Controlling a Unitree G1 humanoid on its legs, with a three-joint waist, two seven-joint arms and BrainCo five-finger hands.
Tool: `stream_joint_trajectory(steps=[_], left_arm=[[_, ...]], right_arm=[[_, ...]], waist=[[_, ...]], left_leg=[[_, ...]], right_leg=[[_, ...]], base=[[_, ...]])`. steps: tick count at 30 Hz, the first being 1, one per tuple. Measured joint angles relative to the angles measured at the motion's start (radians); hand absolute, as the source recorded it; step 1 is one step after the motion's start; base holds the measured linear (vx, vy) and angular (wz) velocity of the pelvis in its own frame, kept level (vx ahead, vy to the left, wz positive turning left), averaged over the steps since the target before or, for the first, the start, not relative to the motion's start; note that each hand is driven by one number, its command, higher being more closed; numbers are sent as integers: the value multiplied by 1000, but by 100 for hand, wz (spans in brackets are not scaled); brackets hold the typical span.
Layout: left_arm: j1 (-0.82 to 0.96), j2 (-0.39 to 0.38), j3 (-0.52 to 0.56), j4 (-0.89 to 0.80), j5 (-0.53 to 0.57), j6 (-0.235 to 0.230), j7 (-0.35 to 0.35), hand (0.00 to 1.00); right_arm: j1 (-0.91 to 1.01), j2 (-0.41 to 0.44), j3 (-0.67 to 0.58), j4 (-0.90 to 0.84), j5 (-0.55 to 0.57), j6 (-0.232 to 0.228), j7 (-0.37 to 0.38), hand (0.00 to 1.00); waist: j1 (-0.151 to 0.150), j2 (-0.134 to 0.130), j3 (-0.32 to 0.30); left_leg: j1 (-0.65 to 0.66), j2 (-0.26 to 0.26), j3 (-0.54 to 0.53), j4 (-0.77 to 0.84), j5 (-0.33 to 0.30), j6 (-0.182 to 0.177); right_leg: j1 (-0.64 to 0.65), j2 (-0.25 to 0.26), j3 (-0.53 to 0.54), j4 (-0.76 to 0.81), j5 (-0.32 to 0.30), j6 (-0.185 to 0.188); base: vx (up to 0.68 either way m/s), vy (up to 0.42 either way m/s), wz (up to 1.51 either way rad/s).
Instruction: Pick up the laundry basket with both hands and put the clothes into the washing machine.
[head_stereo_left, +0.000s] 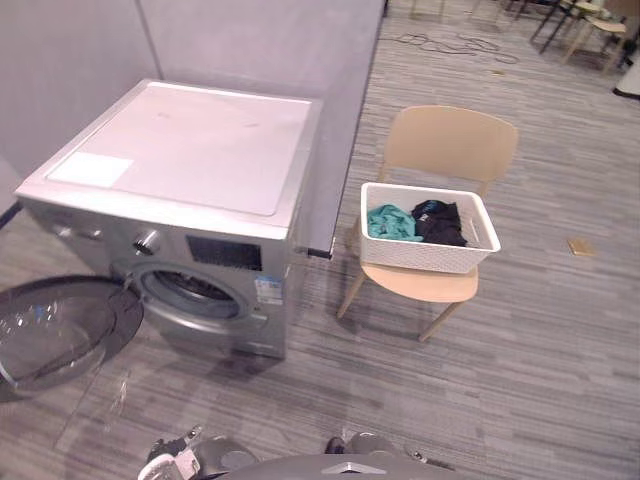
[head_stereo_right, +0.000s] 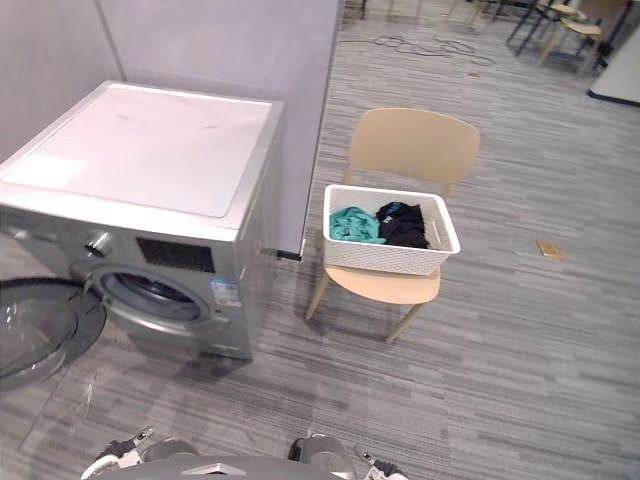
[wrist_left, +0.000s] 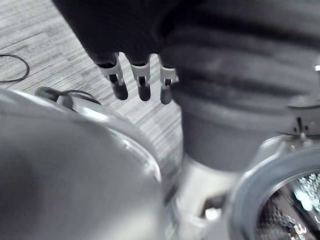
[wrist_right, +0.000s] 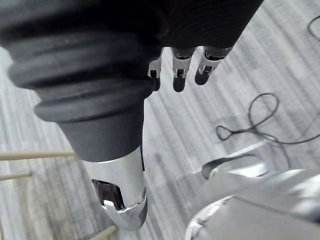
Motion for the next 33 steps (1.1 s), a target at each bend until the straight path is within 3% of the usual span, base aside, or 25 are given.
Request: stream_joint_trajectory(steps=[1,2,3,5,6,7,9,10,13,14,16,18,21,22,24,26,28,29,30,31,32,33], left_arm=[[1,-9,-10,-7,-2,0,0,0],[9,-14,-33,-13,-4,0,-1,0],[20,-20,-37,-20,-4,0,-3,0],[25,-38,-7,-36,-5,0,-2,0],[25,-51,21,-36,-5,0,-2,0],[28,-59,35,-32,-4,2,-2,0],[38,-73,89,-33,-6,4,0,0],[39,-74,96,-34,-7,4,0,0],[37,-69,110,-32,-6,7,0,0],[40,-61,109,-33,-6,10,0,0],[38,-37,97,-33,-6,16,0,0],[13,-25,97,-34,-6,17,0,0],[-45,-43,87,-41,1,18,-1,0],[-63,-51,83,-46,2,19,-1,0],[-63,-52,80,-42,6,22,0,0],[-33,-49,93,-31,5,24,0,0],[8,-42,127,-32,2,24,0,0],[25,-39,130,-33,-1,23,-2,0],[42,-41,135,-31,-12,22,-10,0],[44,-65,142,-23,-24,25,-12,0],[55,-104,168,-25,-48,25,-27,0],[51,-107,169,-24,-56,23,-44,0]], right_arm=[[-5,-5,6,-12,-3,-1,3,0],[-16,-9,15,-14,-8,-3,4,0],[-21,0,42,-24,-8,3,4,0],[-26,27,81,-62,-10,3,4,0],[-45,34,103,-73,-11,2,4,0],[-50,33,117,-80,-20,2,5,0],[-71,66,159,-92,-49,1,7,0],[-70,76,158,-92,-49,2,7,0],[-58,100,170,-97,-68,1,11,0],[-56,100,180,-103,-78,-3,18,0],[-36,101,173,-115,-83,-9,28,0],[-14,100,118,-125,-87,-5,30,0],[34,94,-8,-130,-75,1,25,0],[40,89,-51,-129,-74,4,23,0],[50,89,-72,-128,-71,4,23,0],[53,91,-90,-116,-54,4,22,0],[56,86,-93,-90,-17,4,21,0],[62,86,-93,-85,7,5,20,0],[76,85,-99,-79,26,6,20,0],[73,61,-108,-76,35,6,23,0],[74,22,-120,-61,30,6,23,0],[77,2,-129,-42,28,18,21,0]], waist=[[5,12,8],[7,26,13],[11,31,14],[29,30,15],[41,34,14],[52,36,11],[62,25,-5],[63,18,-6],[64,-9,-11],[64,-23,-17],[58,-43,-21],[54,-70,-21],[45,-69,-18],[45,-59,-14],[44,-52,-18],[31,-49,-18],[28,-51,-32],[25,-53,-39],[28,-53,-65],[28,-12,-74],[25,26,-101],[20,33,-106]], left_leg=[[-18,-52,-15,-5,-29,-5],[-43,-140,-14,-69,-67,-2],[-56,-195,13,-171,-89,8],[-71,-259,17,-365,-85,14],[-75,-291,-27,-479,-15,12],[-66,-301,-47,-497,33,7],[-37,-342,-52,-483,-13,61],[-28,-346,-36,-475,-26,71],[67,-383,9,-475,-92,95],[101,-390,27,-479,-106,93],[141,-396,27,-478,-112,109],[177,-396,-11,-473,-113,109],[221,-376,-77,-497,-118,94],[242,-350,-91,-509,-129,72],[259,-315,-92,-517,-142,42],[284,-261,-90,-525,-173,-11],[318,-202,-78,-527,-203,-75],[336,-178,-78,-534,-217,-105],[360,-143,-77,-552,-226,-147],[370,-99,-88,-543,-229,-152],[332,-59,-135,-506,-174,-113],[292,-50,-183,-434,-91,-51]], right_leg=[[7,1,12,-10,6,-2],[21,1,30,-29,17,9],[36,2,53,-44,18,13],[53,2,96,-62,13,23],[49,4,126,-60,5,37],[50,7,154,-60,-1,46],[79,-12,213,-66,-18,75],[79,-23,218,-46,-26,87],[-1,-81,234,263,-82,133],[-99,-91,264,512,-57,174],[-211,-87,281,807,-9,223],[-265,-91,269,946,-1,225],[-326,-164,265,895,3,182],[-338,-213,273,754,18,152],[-324,-254,287,537,50,107],[-274,-289,316,253,129,97],[-251,-310,302,166,200,141],[-236,-316,260,170,213,184],[-221,-308,206,175,145,303],[-231,-271,181,223,119,268],[-241,-232,145,264,69,237],[-225,-224,124,288,28,214]], base=[[153,71,-90],[214,104,-70],[201,94,-60],[227,106,-63],[220,133,-80],[229,174,-93],[275,199,-67],[287,185,-36],[272,147,-36],[270,87,-41],[344,6,3],[305,-92,58],[276,-157,70],[205,-191,31],[159,-230,7],[147,-365,-11],[255,-541,-20],[338,-720,-24],[321,-657,-21],[362,-786,-8],[295,-649,19],[272,-680,38]])
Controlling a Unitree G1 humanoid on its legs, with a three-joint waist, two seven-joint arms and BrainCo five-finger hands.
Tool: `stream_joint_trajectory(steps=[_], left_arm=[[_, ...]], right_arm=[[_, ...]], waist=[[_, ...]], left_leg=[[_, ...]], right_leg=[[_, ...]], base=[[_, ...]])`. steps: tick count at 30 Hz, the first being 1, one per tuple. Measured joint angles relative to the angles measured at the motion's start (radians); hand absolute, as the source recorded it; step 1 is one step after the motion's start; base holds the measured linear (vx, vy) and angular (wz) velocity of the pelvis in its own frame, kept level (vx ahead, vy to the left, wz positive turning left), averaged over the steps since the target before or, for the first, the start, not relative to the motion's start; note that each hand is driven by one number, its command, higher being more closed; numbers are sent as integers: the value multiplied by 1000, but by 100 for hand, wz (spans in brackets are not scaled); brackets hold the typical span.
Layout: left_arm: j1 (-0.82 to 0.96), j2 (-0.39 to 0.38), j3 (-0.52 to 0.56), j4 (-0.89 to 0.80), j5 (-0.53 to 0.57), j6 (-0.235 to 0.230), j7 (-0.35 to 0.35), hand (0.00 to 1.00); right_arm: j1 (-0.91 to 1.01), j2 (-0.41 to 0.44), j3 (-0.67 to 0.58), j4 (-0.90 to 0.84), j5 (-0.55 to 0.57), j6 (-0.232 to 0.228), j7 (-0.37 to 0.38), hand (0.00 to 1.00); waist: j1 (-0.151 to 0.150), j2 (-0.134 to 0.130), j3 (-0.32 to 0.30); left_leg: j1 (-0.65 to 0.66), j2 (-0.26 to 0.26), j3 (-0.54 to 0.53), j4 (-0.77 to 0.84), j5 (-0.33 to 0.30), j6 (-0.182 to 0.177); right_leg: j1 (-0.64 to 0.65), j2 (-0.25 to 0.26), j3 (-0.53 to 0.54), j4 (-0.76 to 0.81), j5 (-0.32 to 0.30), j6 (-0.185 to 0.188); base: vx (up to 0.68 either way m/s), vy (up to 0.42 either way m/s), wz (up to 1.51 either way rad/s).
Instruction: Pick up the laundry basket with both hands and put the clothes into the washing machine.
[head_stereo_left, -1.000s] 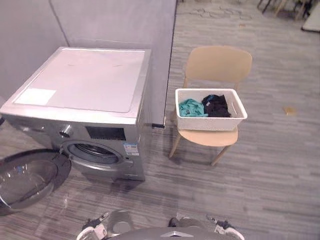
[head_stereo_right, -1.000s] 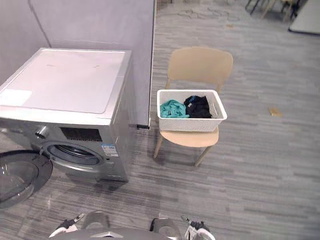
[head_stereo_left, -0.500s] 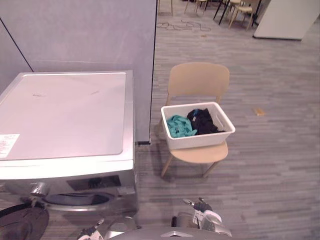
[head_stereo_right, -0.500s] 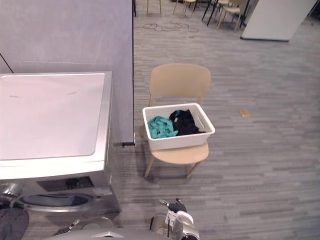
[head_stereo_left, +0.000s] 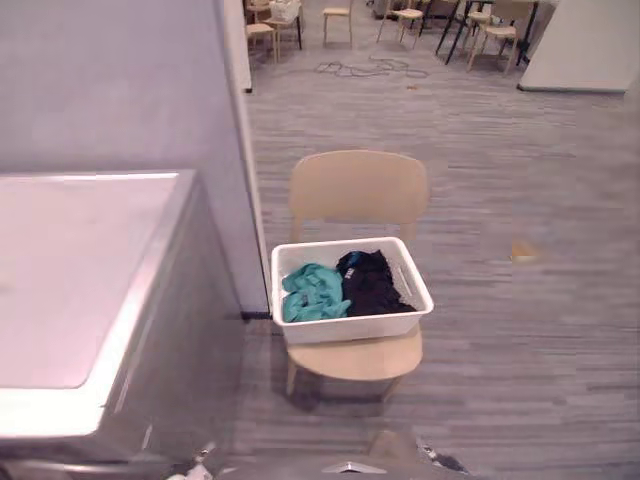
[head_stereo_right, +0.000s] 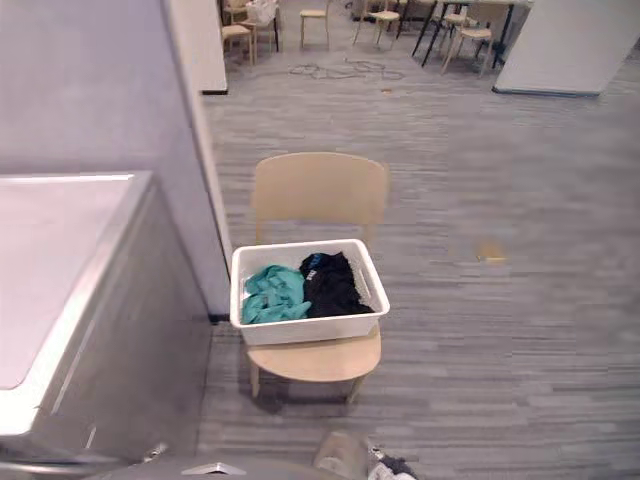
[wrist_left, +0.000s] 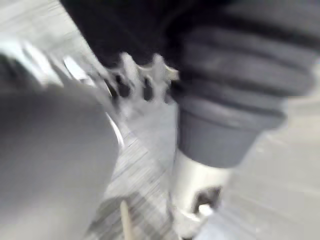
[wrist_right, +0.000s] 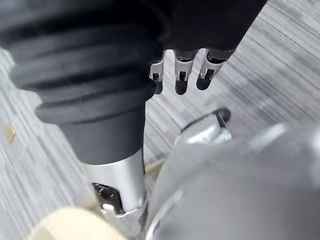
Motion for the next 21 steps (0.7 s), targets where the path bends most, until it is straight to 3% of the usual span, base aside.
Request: stream_joint_trajectory(steps=[1,2,4,6,7,8,9,10,11,13,14,17,21], left_arm=[[-4,0,1,0,0,0,-1,0],[-12,0,2,-4,-3,-1,-3,0],[-10,0,-1,-10,-21,-3,-8,0],[-10,9,-28,-12,-22,-11,-6,0],[-10,34,-55,-10,-20,-11,-5,0],[-10,39,-65,-8,-20,-10,-3,0],[-15,40,-85,-8,-20,-10,0,0],[-21,41,-128,-4,-19,-11,4,0],[-28,42,-150,-1,-8,-10,9,0],[-36,48,-197,13,22,-9,18,0],[-44,51,-209,13,29,-9,22,0],[-66,89,-257,12,67,-10,46,0],[-76,108,-317,10,120,-12,46,0]], right_arm=[[1,-4,2,0,-7,7,1,0],[-1,-3,14,-1,-27,9,0,0],[-18,-4,55,-14,-35,9,-1,0],[-49,-11,96,-37,-34,10,-5,0],[-55,11,149,-122,-27,9,-17,0],[-55,15,171,-172,-24,8,-21,0],[-56,12,204,-249,-15,7,-26,0],[-81,5,252,-375,-15,4,-28,0],[-98,4,270,-454,-18,2,-33,0],[-114,1,288,-606,-27,-15,-49,0],[-116,15,297,-669,-37,-24,-59,0],[-117,27,414,-856,-71,-72,-63,0],[-112,29,506,-934,-125,-111,-44,0]], waist=[[-6,1,0],[-8,3,-1],[4,2,0],[10,3,1],[8,-19,-2],[2,-23,0],[-5,-23,0],[-7,-21,2],[-5,-16,7],[-7,7,21],[-5,-4,28],[-1,-36,50],[6,-31,59]], left_leg=[[-34,4,-23,54,47,34],[-120,18,-52,184,135,76],[-219,31,-29,341,168,67],[-269,31,85,347,248,106],[-248,50,139,313,289,101],[-245,48,155,305,281,97],[-253,26,164,297,198,70],[-248,-48,190,208,81,32],[-232,-92,216,107,50,14],[-180,-144,267,-105,82,34],[-159,-166,255,-137,95,29],[-161,-189,243,-159,101,38],[-166,-202,231,-163,97,45]], right_leg=[[20,3,-19,-1,-15,-13],[60,14,-54,-26,-30,-35],[115,45,-96,-87,-27,-72],[164,82,-118,-139,-20,-92],[186,86,-126,-160,-24,-100],[198,85,-137,-178,-19,-103],[205,82,-145,-204,-9,-105],[205,73,-147,-248,22,-111],[208,72,-149,-272,43,-102],[231,92,-166,-292,58,-89],[243,92,-155,-305,63,-83],[259,94,-116,-382,93,-71],[280,95,-123,-449,126,-59]], base=[[256,-636,54],[248,-656,43],[137,-401,18],[137,-257,3],[180,-199,16],[179,-176,31],[125,-51,34],[111,17,23],[80,38,7],[70,93,18],[73,112,27],[32,70,10],[15,45,5]])
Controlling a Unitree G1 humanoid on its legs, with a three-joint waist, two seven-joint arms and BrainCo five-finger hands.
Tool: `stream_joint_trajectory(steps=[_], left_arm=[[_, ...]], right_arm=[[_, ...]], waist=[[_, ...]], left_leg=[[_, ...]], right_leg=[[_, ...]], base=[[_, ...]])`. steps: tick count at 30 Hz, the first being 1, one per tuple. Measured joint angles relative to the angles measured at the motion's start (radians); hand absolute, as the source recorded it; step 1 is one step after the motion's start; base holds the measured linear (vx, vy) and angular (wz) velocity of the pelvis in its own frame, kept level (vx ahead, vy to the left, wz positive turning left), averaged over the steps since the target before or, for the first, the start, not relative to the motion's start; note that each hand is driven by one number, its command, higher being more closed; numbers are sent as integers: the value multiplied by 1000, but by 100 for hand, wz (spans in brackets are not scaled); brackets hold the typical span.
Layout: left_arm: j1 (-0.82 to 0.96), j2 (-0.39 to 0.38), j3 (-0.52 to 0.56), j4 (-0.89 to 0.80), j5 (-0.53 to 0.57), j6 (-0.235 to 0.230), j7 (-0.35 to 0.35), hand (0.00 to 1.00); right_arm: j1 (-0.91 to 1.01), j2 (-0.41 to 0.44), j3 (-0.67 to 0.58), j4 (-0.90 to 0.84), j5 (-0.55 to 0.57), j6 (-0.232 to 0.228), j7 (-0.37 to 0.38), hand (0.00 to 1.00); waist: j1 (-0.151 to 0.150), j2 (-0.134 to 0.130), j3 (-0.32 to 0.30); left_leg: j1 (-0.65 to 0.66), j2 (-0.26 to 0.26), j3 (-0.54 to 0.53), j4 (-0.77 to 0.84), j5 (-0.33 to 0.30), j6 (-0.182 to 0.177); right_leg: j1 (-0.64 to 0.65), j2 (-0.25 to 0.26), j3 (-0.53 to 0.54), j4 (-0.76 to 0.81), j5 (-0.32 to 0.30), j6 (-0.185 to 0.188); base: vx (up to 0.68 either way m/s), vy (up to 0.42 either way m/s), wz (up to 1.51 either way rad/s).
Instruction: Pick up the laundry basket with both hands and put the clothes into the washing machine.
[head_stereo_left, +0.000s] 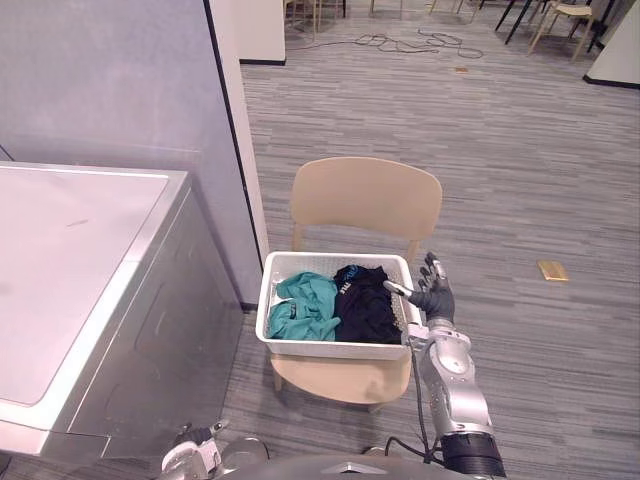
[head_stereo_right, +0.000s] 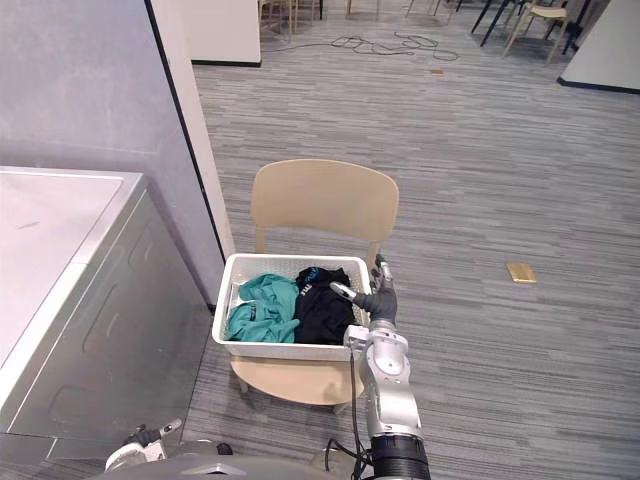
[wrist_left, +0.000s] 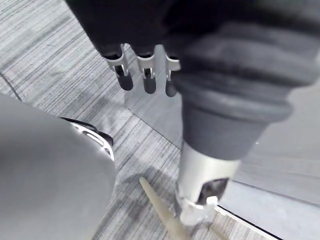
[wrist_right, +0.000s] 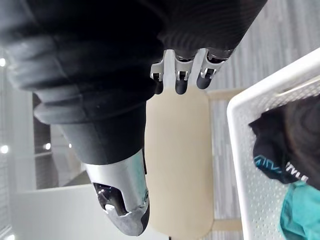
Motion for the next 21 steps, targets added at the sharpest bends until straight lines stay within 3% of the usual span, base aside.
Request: stream_joint_trajectory(steps=[4,6,12,16,21], left_arm=[[-7,6,-30,0,28,0,-3,0],[-16,17,-49,0,43,0,-5,0],[-127,63,-94,-21,66,-10,-9,0],[-160,103,-128,-23,54,-13,-1,0],[-172,119,-167,-21,15,-10,5,0]], right_arm=[[-7,-52,77,4,-78,0,33,0],[-57,-111,143,38,-110,1,53,0],[-468,-317,309,204,-147,-1,85,0],[-730,-445,422,353,-147,-2,112,0],[-925,-493,492,473,-157,-2,106,0]], waist=[[2,13,7],[3,4,24],[9,-13,208],[52,-20,309],[89,-26,346]], left_leg=[[-22,0,-30,-16,0,0],[-41,0,-32,-30,12,11],[-205,7,-97,81,20,20],[-300,5,-138,145,22,24],[-388,2,-166,165,42,29]], right_leg=[[-11,7,-14,-17,13,2],[-37,10,-16,-16,21,2],[-166,-2,-44,95,13,-12],[-243,-19,-69,180,-8,-20],[-313,-30,-101,217,-13,-26]], base=[[-1,-18,5],[-23,-12,0],[-154,-8,21],[-166,0,26],[-89,2,22]])
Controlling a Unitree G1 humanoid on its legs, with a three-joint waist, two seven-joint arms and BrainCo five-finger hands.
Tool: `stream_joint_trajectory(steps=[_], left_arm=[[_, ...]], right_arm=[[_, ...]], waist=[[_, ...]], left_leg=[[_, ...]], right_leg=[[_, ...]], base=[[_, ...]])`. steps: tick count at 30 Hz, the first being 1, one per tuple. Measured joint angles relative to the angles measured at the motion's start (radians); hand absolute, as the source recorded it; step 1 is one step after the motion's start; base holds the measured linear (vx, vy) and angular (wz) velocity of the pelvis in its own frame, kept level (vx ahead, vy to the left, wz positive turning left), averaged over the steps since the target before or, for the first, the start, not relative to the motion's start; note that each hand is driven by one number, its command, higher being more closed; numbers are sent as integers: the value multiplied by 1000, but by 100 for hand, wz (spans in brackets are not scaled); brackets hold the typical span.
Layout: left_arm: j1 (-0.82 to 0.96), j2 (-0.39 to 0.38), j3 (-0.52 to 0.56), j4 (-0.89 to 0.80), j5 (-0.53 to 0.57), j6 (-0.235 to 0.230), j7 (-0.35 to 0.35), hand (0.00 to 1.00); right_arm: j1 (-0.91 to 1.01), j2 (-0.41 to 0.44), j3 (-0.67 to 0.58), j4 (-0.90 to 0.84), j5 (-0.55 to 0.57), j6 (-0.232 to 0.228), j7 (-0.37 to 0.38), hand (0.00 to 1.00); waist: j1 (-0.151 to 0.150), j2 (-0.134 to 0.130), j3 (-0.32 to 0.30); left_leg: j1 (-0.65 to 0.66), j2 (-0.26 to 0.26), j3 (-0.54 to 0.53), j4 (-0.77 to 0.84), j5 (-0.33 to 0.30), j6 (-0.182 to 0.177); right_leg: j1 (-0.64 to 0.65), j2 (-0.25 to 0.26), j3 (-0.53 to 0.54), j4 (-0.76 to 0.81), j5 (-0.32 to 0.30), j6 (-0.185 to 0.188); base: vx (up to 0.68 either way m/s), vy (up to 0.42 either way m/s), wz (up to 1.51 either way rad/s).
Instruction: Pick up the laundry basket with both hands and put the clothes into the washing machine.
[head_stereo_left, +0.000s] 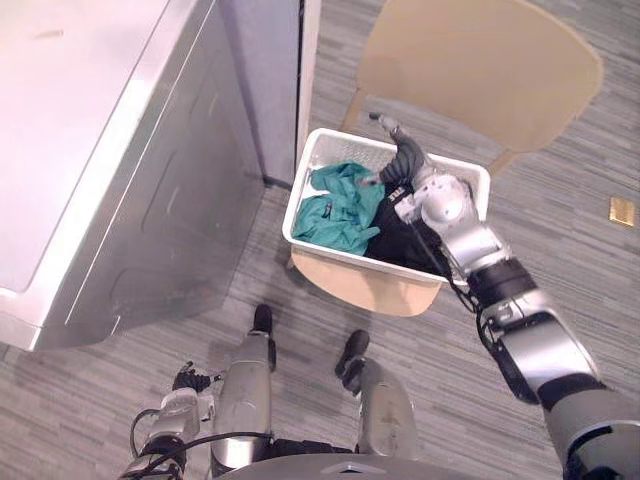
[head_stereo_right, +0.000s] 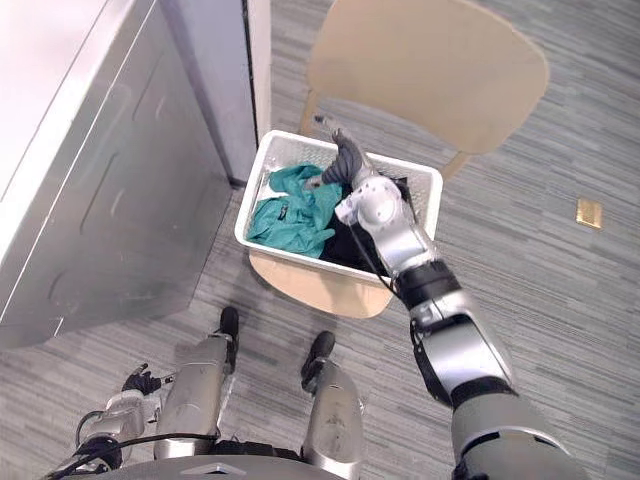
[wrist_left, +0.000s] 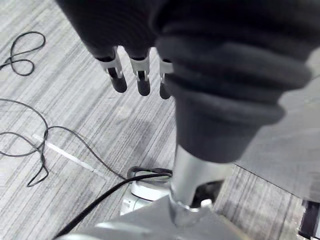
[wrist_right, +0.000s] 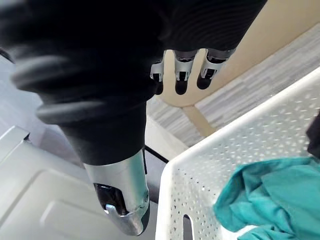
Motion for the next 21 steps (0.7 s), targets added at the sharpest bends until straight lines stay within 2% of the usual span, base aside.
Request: stream_joint_trajectory(steps=[7,10,16,21], left_arm=[[-23,2,-13,2,-62,-10,13,0],[-40,0,-17,2,-127,-13,25,0],[-67,0,-17,3,-148,-16,40,0],[-74,9,-17,3,-149,-21,42,0]], right_arm=[[-43,-12,59,41,-28,1,0,0],[-49,-6,90,100,-31,9,1,0],[-50,0,97,107,-68,10,-1,0],[-37,30,98,148,-81,13,0,0]], waist=[[16,-2,1],[25,-3,2],[27,-6,4],[29,-20,11]], left_leg=[[-70,2,-24,29,4,0],[-77,3,-26,30,4,0],[-116,7,-35,46,4,0],[-128,20,-42,50,5,-1]], right_leg=[[-49,1,-19,11,2,-3],[-51,2,-24,8,2,-3],[-76,10,-29,2,8,-10],[-81,22,-33,-7,13,-14]], base=[[-11,7,7],[0,4,4],[0,-1,-1],[0,0,0]])
